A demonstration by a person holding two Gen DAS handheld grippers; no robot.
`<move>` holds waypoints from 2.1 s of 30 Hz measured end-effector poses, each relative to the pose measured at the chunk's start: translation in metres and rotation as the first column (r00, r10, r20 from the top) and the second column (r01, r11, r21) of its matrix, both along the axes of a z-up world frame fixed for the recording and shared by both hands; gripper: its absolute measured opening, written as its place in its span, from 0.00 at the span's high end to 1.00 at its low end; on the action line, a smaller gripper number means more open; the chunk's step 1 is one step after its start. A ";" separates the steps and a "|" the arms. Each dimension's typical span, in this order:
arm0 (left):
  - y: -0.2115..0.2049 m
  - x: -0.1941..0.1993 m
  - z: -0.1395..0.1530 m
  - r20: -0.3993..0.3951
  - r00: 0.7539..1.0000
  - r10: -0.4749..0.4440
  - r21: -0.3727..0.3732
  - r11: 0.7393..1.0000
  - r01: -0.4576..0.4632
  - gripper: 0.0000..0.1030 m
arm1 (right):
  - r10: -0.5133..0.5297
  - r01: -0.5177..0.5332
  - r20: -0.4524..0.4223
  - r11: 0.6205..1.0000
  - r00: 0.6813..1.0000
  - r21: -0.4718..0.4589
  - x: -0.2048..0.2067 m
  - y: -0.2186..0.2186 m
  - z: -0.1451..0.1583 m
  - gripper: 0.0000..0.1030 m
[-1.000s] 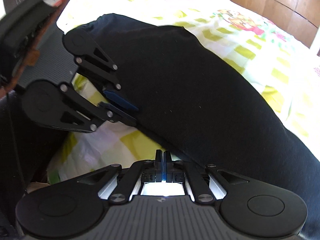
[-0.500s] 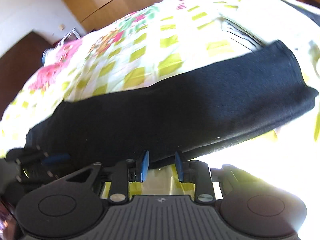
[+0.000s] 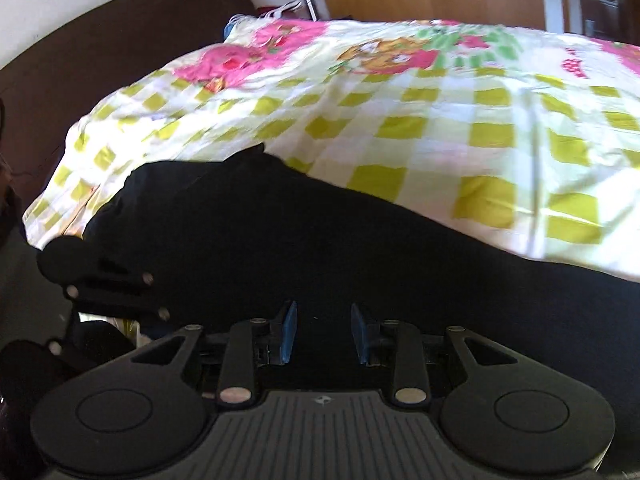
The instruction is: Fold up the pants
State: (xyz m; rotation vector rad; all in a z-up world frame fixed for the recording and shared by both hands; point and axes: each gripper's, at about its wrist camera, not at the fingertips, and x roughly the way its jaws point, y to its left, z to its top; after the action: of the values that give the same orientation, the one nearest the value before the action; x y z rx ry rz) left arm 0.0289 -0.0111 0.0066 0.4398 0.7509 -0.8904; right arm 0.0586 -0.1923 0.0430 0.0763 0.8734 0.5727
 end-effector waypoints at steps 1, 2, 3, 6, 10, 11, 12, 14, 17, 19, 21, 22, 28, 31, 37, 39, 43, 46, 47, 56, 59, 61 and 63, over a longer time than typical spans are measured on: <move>0.009 0.005 0.003 0.034 0.999 0.038 0.002 0.999 -0.038 0.78 | 0.025 -0.025 0.032 1.000 0.999 0.006 0.005 0.007 -0.002 0.58; 0.019 0.013 0.004 0.054 0.995 0.085 0.001 0.996 -0.085 0.78 | 0.031 -0.032 0.056 0.999 0.998 0.011 0.012 0.013 -0.001 0.58; 0.030 0.023 0.004 0.061 0.990 0.129 -0.004 0.992 -0.129 0.78 | 0.029 -0.030 0.067 0.999 0.997 0.015 0.023 0.019 0.000 0.58; 0.048 0.053 -0.005 0.104 0.972 0.211 0.019 0.977 -0.214 0.79 | -0.011 0.007 0.084 0.999 0.996 0.043 0.056 0.033 -0.002 0.58; 0.071 0.073 -0.026 0.071 0.963 0.261 0.095 0.959 -0.267 0.79 | 0.067 -0.063 -0.093 0.997 0.993 0.049 0.059 0.045 -0.027 0.58; 0.082 0.071 -0.029 0.037 0.961 0.275 0.089 0.957 -0.277 0.79 | 0.086 -0.083 -0.101 0.996 0.991 0.034 0.048 0.050 -0.032 0.58; 0.090 0.067 -0.031 0.013 0.959 0.285 0.088 0.955 -0.285 0.79 | 0.114 -0.114 -0.083 0.993 0.990 0.003 0.036 0.055 -0.033 0.58; 0.099 0.051 -0.033 0.003 0.960 0.279 0.109 0.954 -0.278 0.79 | 0.163 -0.164 -0.019 0.983 0.986 -0.081 0.015 0.064 -0.028 0.58; 0.111 0.037 -0.030 0.008 0.959 0.283 0.126 0.951 -0.282 0.78 | 0.126 -0.127 -0.032 0.992 0.992 -0.026 0.017 0.059 -0.016 0.58; 0.119 0.037 -0.023 0.042 0.947 0.317 0.119 0.940 -0.320 0.78 | 0.122 -0.123 0.031 0.992 0.992 0.012 0.022 0.064 0.000 0.58; 0.134 0.040 -0.019 0.095 0.914 0.394 0.120 0.907 -0.404 0.78 | 0.160 -0.161 0.073 0.987 0.984 -0.003 0.024 0.081 0.008 0.58; 0.144 0.042 -0.021 0.098 0.895 0.435 0.129 0.886 -0.445 0.78 | 0.186 -0.187 0.073 0.982 0.980 0.006 0.025 0.091 0.008 0.58; 0.182 0.017 -0.027 0.087 0.859 0.505 0.181 0.839 -0.512 0.78 | 0.344 -0.343 -0.186 0.939 0.921 0.040 0.002 0.139 -0.029 0.58; 0.190 0.011 -0.020 0.092 0.850 0.519 0.162 0.834 -0.527 0.78 | 0.350 -0.352 -0.125 0.936 0.928 0.008 -0.003 0.140 -0.010 0.58; 0.188 0.018 -0.019 0.096 0.863 0.495 0.091 0.859 -0.503 0.78 | 0.263 -0.270 -0.233 0.963 0.936 0.000 0.009 0.151 -0.028 0.59; 0.184 0.020 -0.028 0.048 0.878 0.476 0.137 0.868 -0.478 0.78 | 0.283 -0.287 -0.251 0.958 0.925 0.024 -0.008 0.147 -0.030 0.59; 0.174 0.010 -0.012 0.089 0.884 0.459 0.131 0.874 -0.468 0.80 | 0.176 -0.157 -0.234 0.983 0.956 0.096 -0.032 0.102 -0.007 0.59; 0.152 0.004 0.004 0.095 0.908 0.407 0.066 0.908 -0.414 0.79 | 0.020 -0.001 -0.206 0.996 0.978 0.090 -0.053 0.042 0.007 0.59; 0.138 0.004 0.006 0.103 0.921 0.376 0.062 0.922 -0.383 0.78 | -0.046 0.063 -0.206 0.995 0.977 0.076 -0.059 0.019 0.008 0.59; -0.016 0.016 -0.016 0.056 0.995 0.086 0.024 0.996 -0.088 0.78 | -0.601 0.625 -0.214 0.778 0.770 0.065 -0.116 -0.175 -0.019 0.56; -0.054 0.014 -0.029 0.043 0.999 0.001 0.082 0.997 -0.004 0.82 | -0.680 0.712 -0.226 0.694 0.698 0.110 -0.132 -0.218 -0.031 0.50; -0.069 0.009 -0.024 0.060 0.998 -0.026 0.097 0.995 0.020 0.81 | -0.710 0.752 -0.252 0.636 0.658 0.172 -0.137 -0.241 -0.038 0.50; -0.078 0.010 -0.021 0.025 0.999 -0.035 0.060 0.998 0.033 0.79 | -0.719 0.772 -0.282 0.586 0.635 0.245 -0.135 -0.257 -0.042 0.50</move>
State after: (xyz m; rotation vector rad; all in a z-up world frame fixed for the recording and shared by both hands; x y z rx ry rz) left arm 0.0391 -0.0889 -0.0146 0.5177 0.7498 -0.8942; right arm -0.0766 -0.4494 0.0009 0.8001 0.7877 -0.1085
